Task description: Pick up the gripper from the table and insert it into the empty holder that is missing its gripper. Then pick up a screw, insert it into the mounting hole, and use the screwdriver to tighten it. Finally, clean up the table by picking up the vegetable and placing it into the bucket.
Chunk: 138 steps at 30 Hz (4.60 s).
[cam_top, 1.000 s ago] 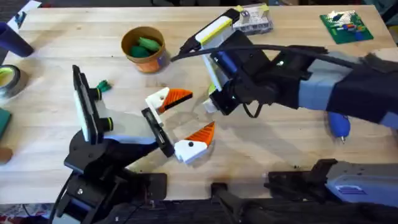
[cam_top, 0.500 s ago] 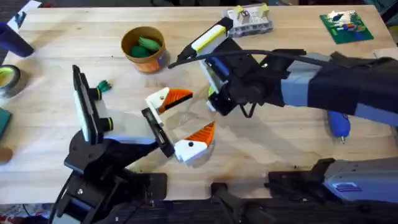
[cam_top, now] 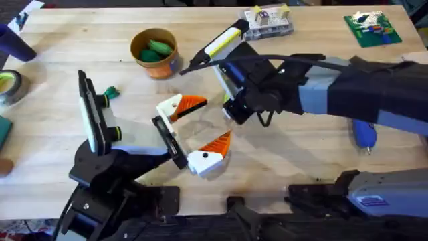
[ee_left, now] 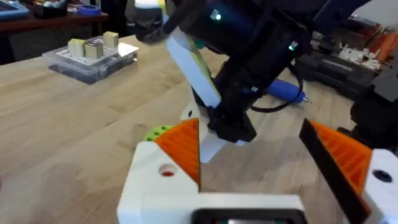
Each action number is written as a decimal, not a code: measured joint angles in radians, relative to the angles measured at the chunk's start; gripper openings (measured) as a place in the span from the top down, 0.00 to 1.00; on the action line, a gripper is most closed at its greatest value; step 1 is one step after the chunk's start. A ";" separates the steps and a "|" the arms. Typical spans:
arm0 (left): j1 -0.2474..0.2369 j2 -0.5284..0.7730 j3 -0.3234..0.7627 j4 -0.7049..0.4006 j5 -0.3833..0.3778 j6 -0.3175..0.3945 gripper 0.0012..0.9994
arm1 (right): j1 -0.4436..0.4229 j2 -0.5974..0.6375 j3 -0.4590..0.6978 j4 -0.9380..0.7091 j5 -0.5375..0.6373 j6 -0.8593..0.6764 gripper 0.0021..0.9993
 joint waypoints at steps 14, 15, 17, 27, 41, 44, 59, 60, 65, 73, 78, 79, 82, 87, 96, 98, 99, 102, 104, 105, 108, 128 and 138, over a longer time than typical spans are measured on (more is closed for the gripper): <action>0.000 0.000 0.000 0.000 0.000 0.000 0.01 | -0.059 -0.011 0.123 -0.238 0.003 0.000 1.00; 0.000 0.000 0.000 0.000 0.000 0.000 0.01 | -0.065 -0.019 0.158 -0.276 0.003 0.000 1.00; 0.000 0.000 0.000 0.000 0.000 0.000 0.01 | -0.070 -0.039 0.230 -0.330 0.003 0.000 1.00; 0.000 0.000 0.000 0.000 0.000 0.000 0.01 | -0.026 -0.067 0.548 -0.568 -0.024 -0.008 1.00; 0.000 0.000 0.000 -0.002 0.083 0.066 0.01 | 0.182 -0.067 0.671 -0.503 -0.162 -0.011 1.00; 0.000 0.000 0.000 -0.004 0.089 0.069 0.01 | 0.205 -0.067 0.671 -0.496 -0.167 0.000 1.00; 0.000 0.000 0.000 -0.006 0.103 0.072 0.01 | 0.261 0.004 0.672 -0.490 -0.178 0.042 1.00; 0.000 0.000 0.000 -0.006 0.104 0.072 0.01 | 0.261 0.007 0.672 -0.490 -0.178 0.044 1.00; 0.000 0.000 0.000 -0.006 0.104 0.072 0.01 | 0.261 0.009 0.672 -0.490 -0.178 0.046 1.00; 0.000 0.000 0.000 -0.006 0.104 0.072 0.01 | 0.261 0.010 0.672 -0.501 -0.178 0.049 1.00; 0.000 0.000 0.000 -0.006 0.104 0.072 0.01 | 0.261 0.009 0.672 -0.501 -0.178 0.049 1.00; 0.000 0.000 0.000 -0.006 0.104 0.072 0.01 | 0.261 0.010 0.672 -0.501 -0.178 0.049 1.00; 0.000 0.000 0.000 -0.006 0.104 0.072 0.01 | 0.261 0.017 0.672 -0.501 -0.178 0.049 1.00; 0.000 0.000 0.000 -0.008 0.104 0.068 0.01 | 0.261 0.047 0.672 -0.499 -0.178 0.049 1.00; 0.000 0.000 0.000 -0.008 0.104 0.067 0.01 | 0.261 0.051 0.673 -0.492 -0.178 0.049 1.00; 0.000 0.000 0.000 -0.008 0.104 0.067 0.01 | 0.261 0.050 0.673 -0.492 -0.179 0.048 1.00; 0.000 0.000 0.000 -0.008 0.104 0.067 0.01 | 0.261 0.051 0.673 -0.492 -0.181 0.047 1.00; 0.000 0.000 0.000 -0.008 0.104 0.067 0.01 | 0.261 0.051 0.673 -0.493 -0.195 0.035 1.00; 0.000 0.000 0.000 -0.008 0.104 0.068 0.01 | 0.261 0.051 0.673 -0.493 -0.203 0.029 1.00; 0.000 0.000 0.000 -0.007 0.104 0.068 0.01 | 0.261 0.051 0.673 -0.493 -0.206 0.026 1.00; 0.000 0.000 0.000 -0.007 0.104 0.068 0.01 | 0.261 0.051 0.673 -0.494 -0.213 0.011 1.00; 0.000 0.000 0.000 -0.007 0.105 0.075 0.01 | 0.261 0.051 0.673 -0.488 -0.174 -0.012 1.00; 0.000 0.002 0.000 -0.008 0.104 0.063 0.01 | 0.261 0.081 0.676 -0.479 -0.203 -0.012 1.00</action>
